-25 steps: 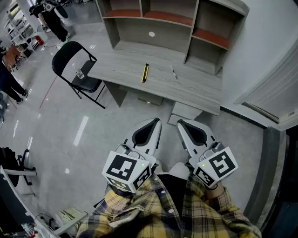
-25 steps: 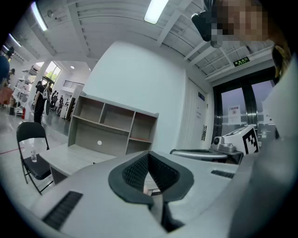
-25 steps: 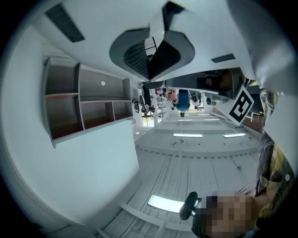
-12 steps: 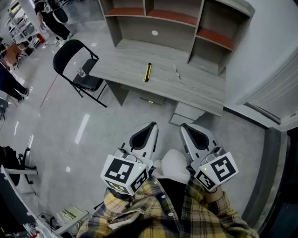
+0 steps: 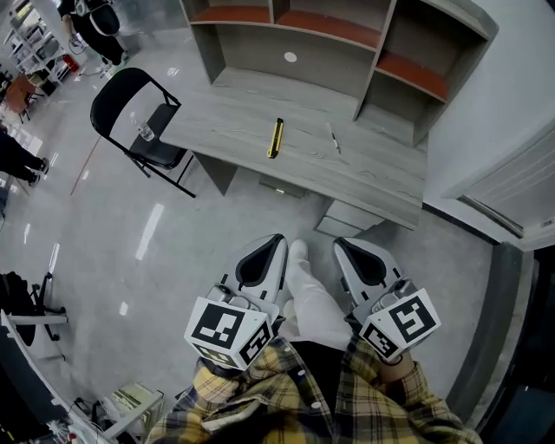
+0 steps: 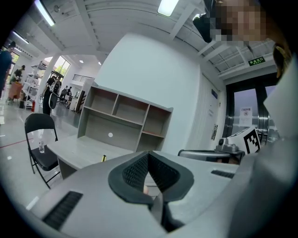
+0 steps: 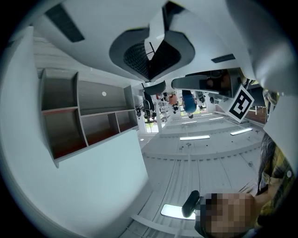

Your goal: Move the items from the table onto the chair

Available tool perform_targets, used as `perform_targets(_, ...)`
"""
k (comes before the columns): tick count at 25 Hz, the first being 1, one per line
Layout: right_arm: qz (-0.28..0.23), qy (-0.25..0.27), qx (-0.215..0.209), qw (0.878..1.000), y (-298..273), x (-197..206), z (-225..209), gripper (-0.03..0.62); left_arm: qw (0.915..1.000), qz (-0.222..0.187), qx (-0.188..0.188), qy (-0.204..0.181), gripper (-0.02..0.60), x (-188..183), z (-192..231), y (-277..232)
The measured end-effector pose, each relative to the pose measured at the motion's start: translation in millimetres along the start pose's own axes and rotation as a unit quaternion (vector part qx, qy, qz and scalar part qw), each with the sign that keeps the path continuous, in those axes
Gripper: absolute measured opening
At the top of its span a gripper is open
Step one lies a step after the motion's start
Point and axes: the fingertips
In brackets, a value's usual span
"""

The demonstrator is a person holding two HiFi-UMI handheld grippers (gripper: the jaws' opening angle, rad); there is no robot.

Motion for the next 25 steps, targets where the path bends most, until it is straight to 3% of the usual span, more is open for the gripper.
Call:
perform_targets(5, 0.004, -0.002, -0.021, 1.0, -54.8, 0.3, -32.6, 0.017, 0.9998, 0.0, -0.018, 0.006, 0.003, -23.4, 35.8, -40.8)
perform_targets(10, 0.0, -0.004, -0.037, 0.999, -120.1, -14.4, -85.1, 0.017, 0.9996, -0.002, -0.027, 0.004, 0.003, -70.0, 68.1, -100.3)
perform_targets(17, -0.007, -0.013, -0.032, 0.999, -187.8, -28.8, -162.8, 0.017, 0.9992, -0.002, -0.039, -0.009, 0.003, -130.9, 103.1, -175.2)
perform_targets(25, 0.0, -0.02, -0.034, 0.999, -231.8, -22.0, -213.6, 0.018, 0.9985, 0.012, -0.054, -0.002, 0.004, -152.6, 137.8, -228.6)
Point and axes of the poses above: the fingertips, and each gripper's own axes: y backward along the fingers, z to its left, x out of its underside, and after that the axes turned 15 degrees about y, right-handed
